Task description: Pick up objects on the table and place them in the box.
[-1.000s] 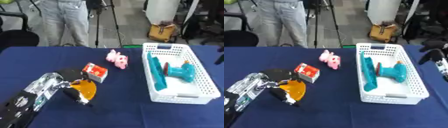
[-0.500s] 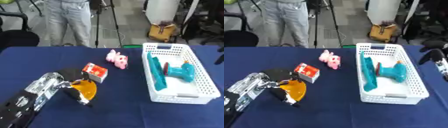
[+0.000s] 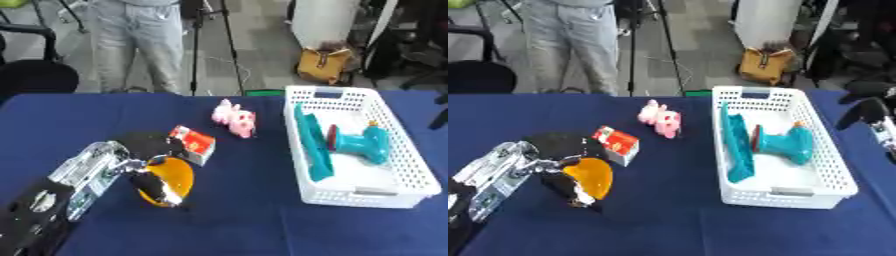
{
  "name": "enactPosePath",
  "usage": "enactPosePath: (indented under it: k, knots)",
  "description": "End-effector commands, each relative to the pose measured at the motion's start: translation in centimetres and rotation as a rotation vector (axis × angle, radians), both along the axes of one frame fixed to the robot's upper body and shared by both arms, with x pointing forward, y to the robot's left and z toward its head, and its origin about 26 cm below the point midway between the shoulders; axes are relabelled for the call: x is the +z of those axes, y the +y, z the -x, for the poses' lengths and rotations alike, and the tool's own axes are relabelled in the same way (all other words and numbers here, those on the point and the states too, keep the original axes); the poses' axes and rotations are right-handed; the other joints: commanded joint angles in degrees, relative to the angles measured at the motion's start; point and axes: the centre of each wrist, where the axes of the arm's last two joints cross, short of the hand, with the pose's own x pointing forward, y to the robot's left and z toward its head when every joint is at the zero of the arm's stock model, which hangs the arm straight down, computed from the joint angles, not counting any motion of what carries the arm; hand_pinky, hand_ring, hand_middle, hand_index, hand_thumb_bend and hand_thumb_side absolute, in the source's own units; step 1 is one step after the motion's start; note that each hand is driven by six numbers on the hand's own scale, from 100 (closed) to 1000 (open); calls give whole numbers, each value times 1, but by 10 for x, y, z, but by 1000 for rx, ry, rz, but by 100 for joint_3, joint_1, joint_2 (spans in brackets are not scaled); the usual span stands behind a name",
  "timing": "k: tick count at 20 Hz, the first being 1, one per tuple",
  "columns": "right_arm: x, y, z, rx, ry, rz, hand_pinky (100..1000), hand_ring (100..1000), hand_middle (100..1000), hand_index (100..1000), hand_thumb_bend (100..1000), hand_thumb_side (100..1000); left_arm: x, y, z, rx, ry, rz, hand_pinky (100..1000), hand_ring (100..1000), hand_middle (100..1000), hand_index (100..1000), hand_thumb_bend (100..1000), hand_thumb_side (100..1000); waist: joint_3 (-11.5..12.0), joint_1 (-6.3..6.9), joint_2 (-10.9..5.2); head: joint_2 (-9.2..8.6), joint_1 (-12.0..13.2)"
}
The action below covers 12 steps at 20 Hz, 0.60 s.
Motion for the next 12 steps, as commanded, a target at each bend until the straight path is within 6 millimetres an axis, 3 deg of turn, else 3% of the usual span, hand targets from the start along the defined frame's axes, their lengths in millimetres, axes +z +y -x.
enactPosePath:
  k: [1, 12]
  knots:
    - [9, -2, 0, 0, -24, 18, 497, 492, 625, 779, 159, 608, 17, -3, -2, -17, -45, 13, 735, 840, 880, 923, 1000, 875, -10, 0, -83, -21, 21]
    - [8, -2, 0, 2, -23, 17, 497, 492, 625, 779, 158, 607, 14, -5, -6, -21, -36, 0, 739, 844, 878, 922, 1000, 880, -16, -4, -80, -16, 18]
